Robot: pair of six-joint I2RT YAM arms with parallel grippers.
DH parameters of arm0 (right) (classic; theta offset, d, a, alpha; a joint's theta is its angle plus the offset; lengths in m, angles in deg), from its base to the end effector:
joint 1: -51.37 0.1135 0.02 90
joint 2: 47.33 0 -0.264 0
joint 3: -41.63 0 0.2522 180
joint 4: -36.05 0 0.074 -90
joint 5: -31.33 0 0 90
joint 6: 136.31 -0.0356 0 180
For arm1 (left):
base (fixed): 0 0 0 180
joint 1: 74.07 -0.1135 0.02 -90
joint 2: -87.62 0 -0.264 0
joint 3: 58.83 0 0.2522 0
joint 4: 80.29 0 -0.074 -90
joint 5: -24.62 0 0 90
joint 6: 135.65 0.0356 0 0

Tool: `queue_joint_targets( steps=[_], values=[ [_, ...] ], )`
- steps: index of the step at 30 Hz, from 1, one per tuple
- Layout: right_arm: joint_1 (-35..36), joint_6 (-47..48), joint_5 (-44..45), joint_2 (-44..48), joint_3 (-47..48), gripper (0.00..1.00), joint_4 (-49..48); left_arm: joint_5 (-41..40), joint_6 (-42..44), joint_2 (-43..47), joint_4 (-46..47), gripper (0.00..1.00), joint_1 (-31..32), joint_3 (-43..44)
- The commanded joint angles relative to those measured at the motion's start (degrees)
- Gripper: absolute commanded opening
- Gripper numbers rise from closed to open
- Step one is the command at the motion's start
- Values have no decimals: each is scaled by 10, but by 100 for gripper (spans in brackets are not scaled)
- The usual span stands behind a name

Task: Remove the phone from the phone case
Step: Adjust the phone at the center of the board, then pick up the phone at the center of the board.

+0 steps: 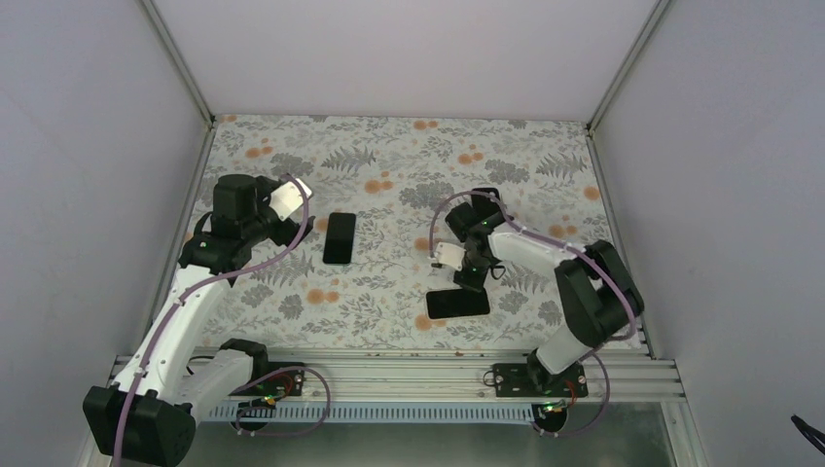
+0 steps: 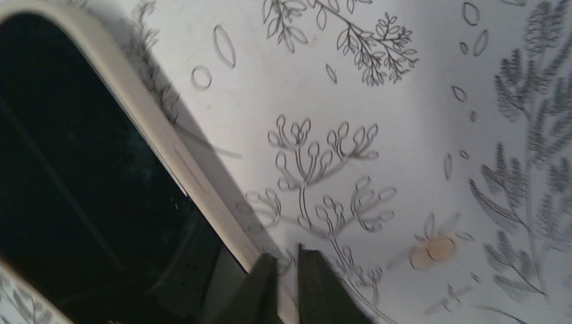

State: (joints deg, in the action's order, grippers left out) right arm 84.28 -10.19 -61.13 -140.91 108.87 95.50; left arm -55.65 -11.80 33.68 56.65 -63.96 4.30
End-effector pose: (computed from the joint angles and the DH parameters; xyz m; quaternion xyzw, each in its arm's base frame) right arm 0.2263 0.1483 0.1558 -0.5668 0.8228 0.0204 0.0373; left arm 0.1999 -0.0418 0.3064 0.3661 0.8004 0.0232 0.4741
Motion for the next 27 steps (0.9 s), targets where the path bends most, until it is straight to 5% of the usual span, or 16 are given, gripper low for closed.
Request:
queue_joint_targets(
  steps=[1,4,6,11,27],
  values=[
    [-2,9,1,80,-17,29,7,14,-5,5,0,100,-3,8],
    [-2,48,-19,156,-20,81,15,17,-4,5,-5,100,-3,13],
    [-1,82,-39,204,-28,98,37,18,-4,5,-6,100,-3,15],
    [1,128,-77,218,-62,100,82,15,-3,5,-4,100,-5,10],
    [8,252,-101,214,-159,100,-13,10,-1,1,-1,100,-23,3]
  ],
)
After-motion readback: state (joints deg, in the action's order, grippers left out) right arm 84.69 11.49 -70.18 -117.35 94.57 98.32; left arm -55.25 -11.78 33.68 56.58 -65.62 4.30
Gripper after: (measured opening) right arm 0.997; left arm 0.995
